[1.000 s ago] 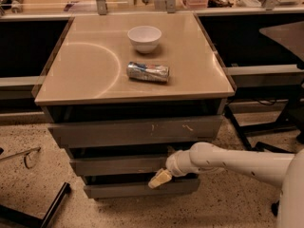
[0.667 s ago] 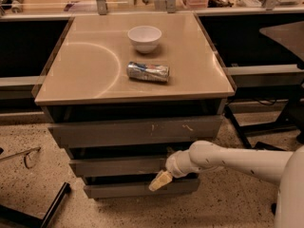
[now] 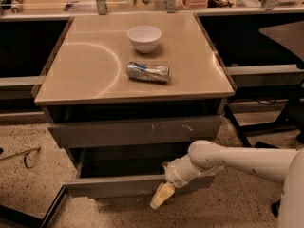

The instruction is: Open middle drawer

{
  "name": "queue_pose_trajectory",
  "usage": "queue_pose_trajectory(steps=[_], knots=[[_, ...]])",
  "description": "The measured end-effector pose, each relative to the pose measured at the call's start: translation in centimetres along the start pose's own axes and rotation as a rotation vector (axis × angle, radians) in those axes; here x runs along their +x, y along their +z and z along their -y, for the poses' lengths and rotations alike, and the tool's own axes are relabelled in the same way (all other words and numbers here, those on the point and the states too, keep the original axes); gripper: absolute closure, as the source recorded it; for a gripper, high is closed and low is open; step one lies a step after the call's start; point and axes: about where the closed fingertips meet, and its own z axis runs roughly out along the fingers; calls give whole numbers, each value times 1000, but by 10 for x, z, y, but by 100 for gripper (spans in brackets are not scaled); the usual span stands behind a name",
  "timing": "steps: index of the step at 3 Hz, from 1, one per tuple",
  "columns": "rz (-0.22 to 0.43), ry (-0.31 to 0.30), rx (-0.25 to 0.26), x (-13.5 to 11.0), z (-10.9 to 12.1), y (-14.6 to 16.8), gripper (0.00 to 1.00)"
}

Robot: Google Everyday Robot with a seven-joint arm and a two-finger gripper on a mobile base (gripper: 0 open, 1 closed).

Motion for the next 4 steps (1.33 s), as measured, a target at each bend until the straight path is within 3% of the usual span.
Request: queue_pose_trajectory(steps=[2, 4], knots=[[-1, 7, -17, 0, 0, 4, 0], [-30, 53, -39, 15, -43, -1, 0]])
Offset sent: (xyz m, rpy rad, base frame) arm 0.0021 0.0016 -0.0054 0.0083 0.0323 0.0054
